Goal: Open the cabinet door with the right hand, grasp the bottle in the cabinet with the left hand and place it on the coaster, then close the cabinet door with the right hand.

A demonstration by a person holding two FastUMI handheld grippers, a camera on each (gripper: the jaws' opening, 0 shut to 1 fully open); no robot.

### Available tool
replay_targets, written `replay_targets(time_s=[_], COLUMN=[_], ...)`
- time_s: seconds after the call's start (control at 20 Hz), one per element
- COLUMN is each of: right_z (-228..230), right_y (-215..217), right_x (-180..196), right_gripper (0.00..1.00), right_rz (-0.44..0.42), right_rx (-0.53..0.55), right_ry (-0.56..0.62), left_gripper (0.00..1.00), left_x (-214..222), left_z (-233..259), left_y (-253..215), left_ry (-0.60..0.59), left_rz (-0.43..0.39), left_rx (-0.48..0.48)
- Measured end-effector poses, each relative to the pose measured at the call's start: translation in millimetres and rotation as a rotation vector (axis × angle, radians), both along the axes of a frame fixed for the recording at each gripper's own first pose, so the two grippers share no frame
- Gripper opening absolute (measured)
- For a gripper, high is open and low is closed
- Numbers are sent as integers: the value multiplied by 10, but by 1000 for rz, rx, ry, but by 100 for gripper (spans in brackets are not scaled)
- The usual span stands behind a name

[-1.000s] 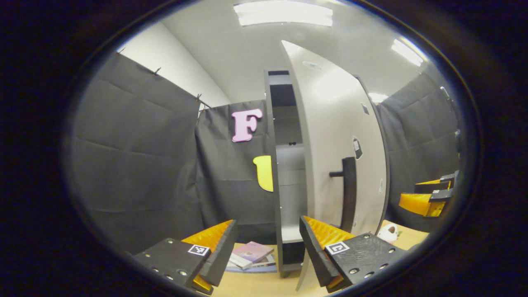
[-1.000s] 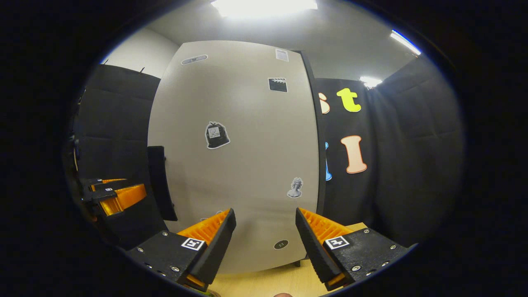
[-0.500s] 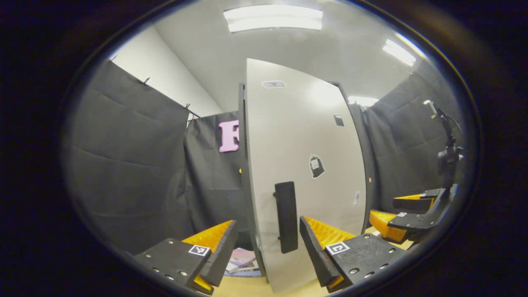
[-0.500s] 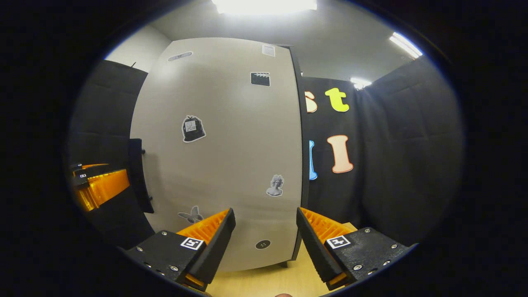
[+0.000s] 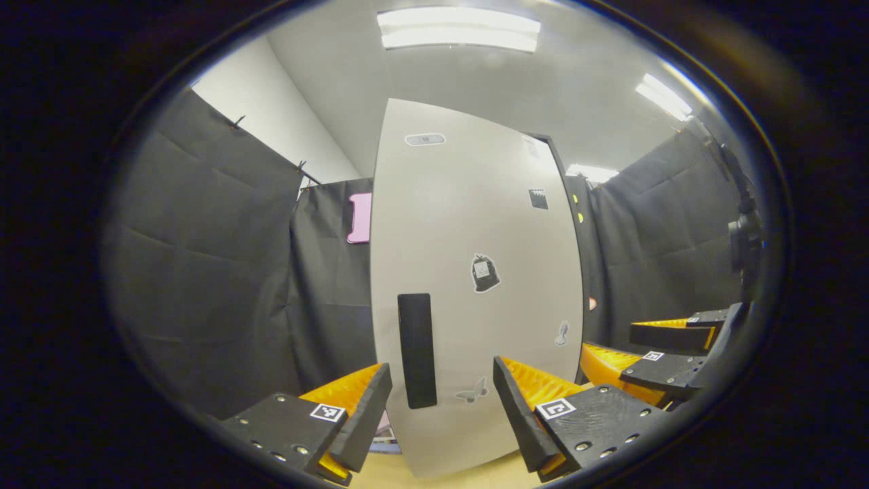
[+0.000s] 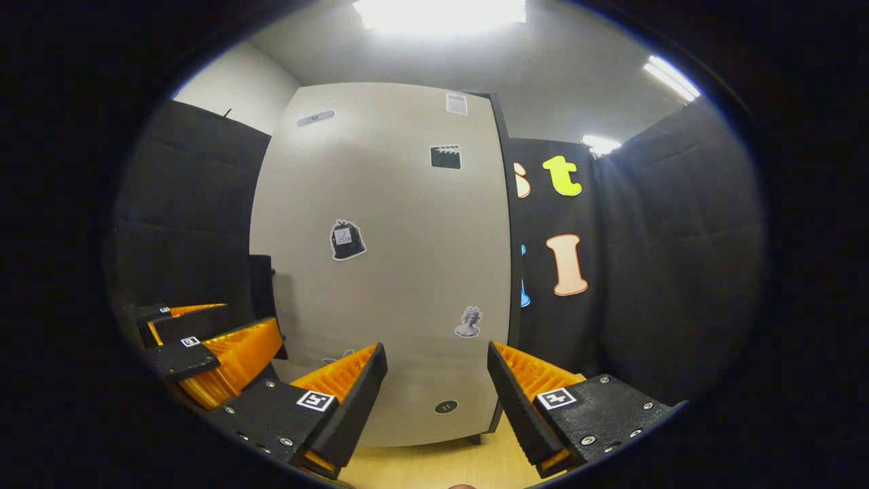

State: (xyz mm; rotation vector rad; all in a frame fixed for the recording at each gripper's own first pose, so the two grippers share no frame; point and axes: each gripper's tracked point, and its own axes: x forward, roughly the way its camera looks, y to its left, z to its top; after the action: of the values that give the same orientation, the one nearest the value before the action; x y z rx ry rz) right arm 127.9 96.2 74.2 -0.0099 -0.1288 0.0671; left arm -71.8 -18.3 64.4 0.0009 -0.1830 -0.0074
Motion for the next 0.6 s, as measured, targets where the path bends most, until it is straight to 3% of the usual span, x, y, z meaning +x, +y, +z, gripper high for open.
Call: replay_targets(time_s=[0.05, 0.15, 0.2, 0.35, 0.45, 0.6], right_z=[23, 11, -6, 3, 18, -36], right_y=[-5, 9, 12, 21, -12, -22], right_x=[-36, -62, -63, -62, -49, -19], right_gripper=[92, 92, 92, 92, 92, 91], right_rz=[-6, -5, -7, -2, 0, 5], right_rx=[-5, -23, -28, -20, -2, 18], right_ry=[-9, -14, -14, -20, -26, -12], left_gripper=[79, 79, 93, 93, 79, 82], left_x=[6, 27, 33, 16, 4, 28], left_z=[-26, -79, -77, -109, -113, -144], left_y=[-11, -41, -71, -81, -77, -61], left_ry=[8, 18, 21, 37, 41, 45], left_rz=[3, 0, -7, -4, -3, 12], left_rx=[8, 8, 0, -17, -17, -1])
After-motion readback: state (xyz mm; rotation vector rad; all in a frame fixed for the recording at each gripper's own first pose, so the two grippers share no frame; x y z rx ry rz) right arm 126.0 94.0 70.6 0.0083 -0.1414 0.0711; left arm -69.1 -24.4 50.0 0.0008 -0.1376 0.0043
